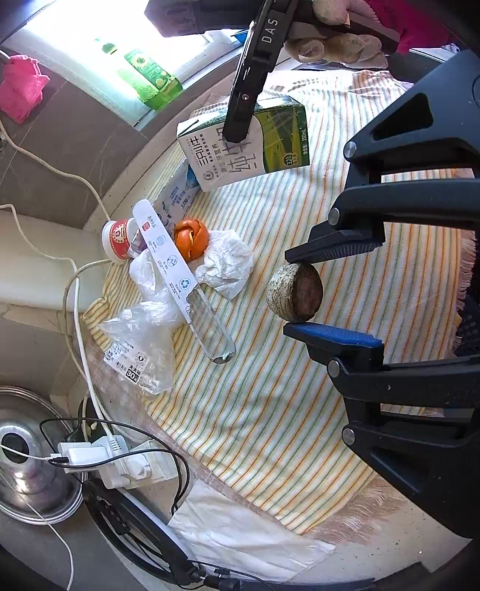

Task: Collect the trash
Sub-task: 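Carry the brown lid and green carton down over the blue wastebasket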

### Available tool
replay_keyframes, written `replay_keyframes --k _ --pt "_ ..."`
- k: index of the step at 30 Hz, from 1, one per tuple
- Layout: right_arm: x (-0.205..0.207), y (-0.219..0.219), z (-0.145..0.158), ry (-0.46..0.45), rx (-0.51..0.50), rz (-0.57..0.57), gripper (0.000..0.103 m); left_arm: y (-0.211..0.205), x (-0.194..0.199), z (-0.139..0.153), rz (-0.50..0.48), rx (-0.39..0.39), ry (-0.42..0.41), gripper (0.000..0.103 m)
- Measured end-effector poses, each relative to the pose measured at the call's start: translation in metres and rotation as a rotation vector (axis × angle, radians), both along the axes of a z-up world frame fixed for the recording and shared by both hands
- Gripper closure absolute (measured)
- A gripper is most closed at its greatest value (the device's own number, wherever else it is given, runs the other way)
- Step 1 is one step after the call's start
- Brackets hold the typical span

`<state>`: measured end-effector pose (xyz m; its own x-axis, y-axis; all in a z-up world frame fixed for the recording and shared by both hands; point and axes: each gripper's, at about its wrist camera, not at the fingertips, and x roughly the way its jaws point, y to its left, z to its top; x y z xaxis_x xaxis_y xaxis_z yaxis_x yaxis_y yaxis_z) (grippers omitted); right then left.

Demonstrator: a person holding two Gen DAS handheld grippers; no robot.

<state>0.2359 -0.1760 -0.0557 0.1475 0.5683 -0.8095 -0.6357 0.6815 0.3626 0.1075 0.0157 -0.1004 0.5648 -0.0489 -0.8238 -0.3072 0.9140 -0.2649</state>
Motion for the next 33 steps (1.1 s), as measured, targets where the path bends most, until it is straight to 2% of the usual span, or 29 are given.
replay_keyframes --k 8,18,33 --pt "-0.057 -0.007 0.014 0.005 0.04 -0.021 0.064 -0.007 -0.045 0.004 -0.048 0.026 -0.008 0.071" --pt "-0.14 -0.006 0.018 0.038 0.073 -0.039 0.064 -0.004 -0.111 -0.009 -0.091 0.014 0.023 0.071" --pt "-0.237 0.007 -0.021 0.107 0.031 -0.049 0.064 0.003 -0.183 -0.051 -0.124 -0.037 0.099 0.071"
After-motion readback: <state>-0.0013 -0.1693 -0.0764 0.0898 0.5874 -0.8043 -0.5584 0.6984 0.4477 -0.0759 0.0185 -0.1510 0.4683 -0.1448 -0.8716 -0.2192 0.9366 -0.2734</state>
